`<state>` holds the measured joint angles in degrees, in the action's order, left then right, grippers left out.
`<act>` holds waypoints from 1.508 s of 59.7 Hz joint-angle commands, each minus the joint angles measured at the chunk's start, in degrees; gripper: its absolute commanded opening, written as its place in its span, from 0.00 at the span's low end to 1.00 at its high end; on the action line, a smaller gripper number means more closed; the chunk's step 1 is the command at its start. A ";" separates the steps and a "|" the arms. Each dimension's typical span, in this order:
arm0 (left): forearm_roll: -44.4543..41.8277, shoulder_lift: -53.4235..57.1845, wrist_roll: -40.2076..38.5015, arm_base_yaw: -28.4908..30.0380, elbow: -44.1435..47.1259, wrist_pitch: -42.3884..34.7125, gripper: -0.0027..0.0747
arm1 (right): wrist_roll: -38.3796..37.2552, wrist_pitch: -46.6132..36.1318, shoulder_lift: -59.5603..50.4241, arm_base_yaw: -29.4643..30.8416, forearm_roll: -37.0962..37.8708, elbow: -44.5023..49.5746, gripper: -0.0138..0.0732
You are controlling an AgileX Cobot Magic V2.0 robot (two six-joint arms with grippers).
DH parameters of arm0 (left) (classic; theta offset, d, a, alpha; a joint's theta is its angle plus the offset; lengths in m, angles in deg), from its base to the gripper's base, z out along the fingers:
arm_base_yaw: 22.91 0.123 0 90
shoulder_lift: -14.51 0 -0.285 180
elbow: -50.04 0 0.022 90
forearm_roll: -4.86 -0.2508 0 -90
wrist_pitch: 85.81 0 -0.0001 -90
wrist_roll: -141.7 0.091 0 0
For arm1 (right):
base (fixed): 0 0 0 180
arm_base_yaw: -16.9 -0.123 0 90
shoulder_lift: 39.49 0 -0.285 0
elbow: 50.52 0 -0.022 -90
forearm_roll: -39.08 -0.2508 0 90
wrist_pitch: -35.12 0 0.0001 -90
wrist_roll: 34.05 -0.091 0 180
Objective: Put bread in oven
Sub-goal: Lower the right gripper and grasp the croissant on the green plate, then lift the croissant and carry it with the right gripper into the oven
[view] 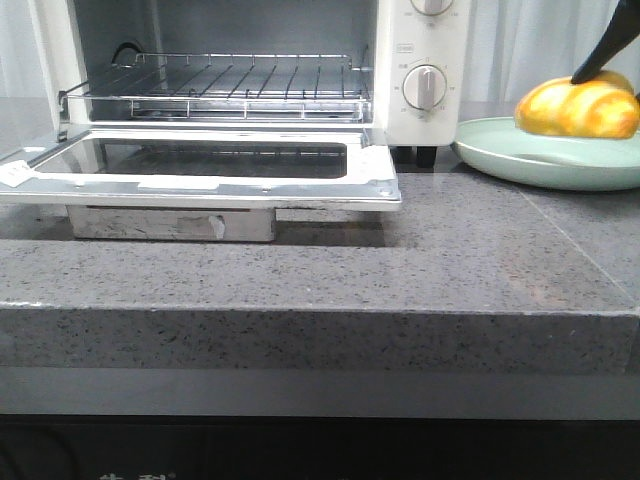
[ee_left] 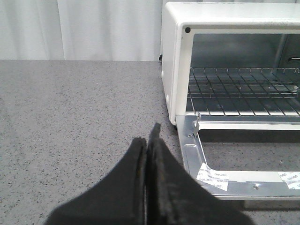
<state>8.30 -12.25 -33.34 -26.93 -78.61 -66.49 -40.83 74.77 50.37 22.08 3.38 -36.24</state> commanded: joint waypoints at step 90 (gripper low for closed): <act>0.23 -0.33 -0.54 0.16 -1.55 -4.28 0.01 | 1.77 -40.25 13.60 -37.15 -21.63 -15.21 0.47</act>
<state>8.30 -12.25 -33.44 -26.93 -78.61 -66.49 -39.94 38.99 66.44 -15.42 -17.52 -48.81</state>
